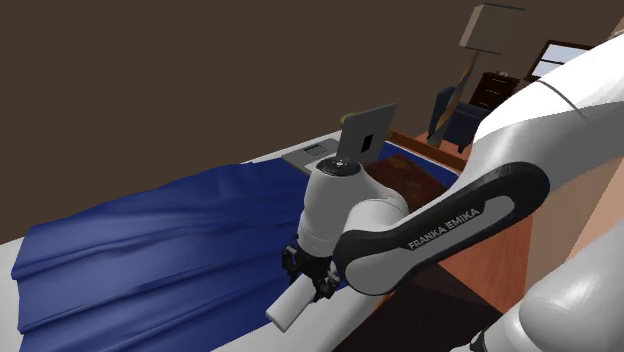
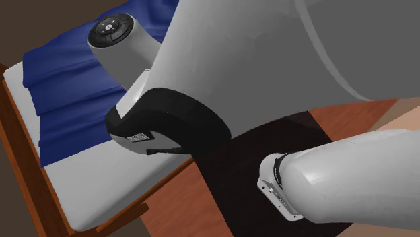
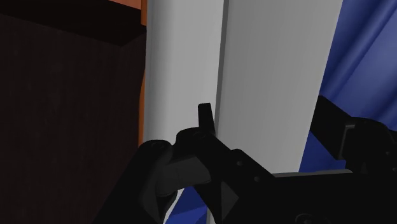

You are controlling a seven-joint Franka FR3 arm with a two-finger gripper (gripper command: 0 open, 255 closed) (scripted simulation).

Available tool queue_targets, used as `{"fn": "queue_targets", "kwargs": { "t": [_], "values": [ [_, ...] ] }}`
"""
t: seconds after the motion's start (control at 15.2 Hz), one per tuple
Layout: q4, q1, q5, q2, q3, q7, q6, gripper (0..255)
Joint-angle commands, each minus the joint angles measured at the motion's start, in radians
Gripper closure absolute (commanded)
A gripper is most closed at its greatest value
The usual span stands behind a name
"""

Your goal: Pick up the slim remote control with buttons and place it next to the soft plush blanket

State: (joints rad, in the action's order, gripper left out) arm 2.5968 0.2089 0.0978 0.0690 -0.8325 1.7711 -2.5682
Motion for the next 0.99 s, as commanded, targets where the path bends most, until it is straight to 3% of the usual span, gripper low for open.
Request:
{"fn": "queue_targets", "kwargs": {
  "t": [0.0,0.59,0.92],
  "values": [
    [-0.008,-0.008,0.038,0.031,0.005,-0.027,0.031,255],
    [-0.042,-0.049,0.146,0.160,0.049,-0.108,0.172,255],
    [-0.038,0.015,0.117,0.147,0.136,-0.237,0.169,255]
  ]
}}
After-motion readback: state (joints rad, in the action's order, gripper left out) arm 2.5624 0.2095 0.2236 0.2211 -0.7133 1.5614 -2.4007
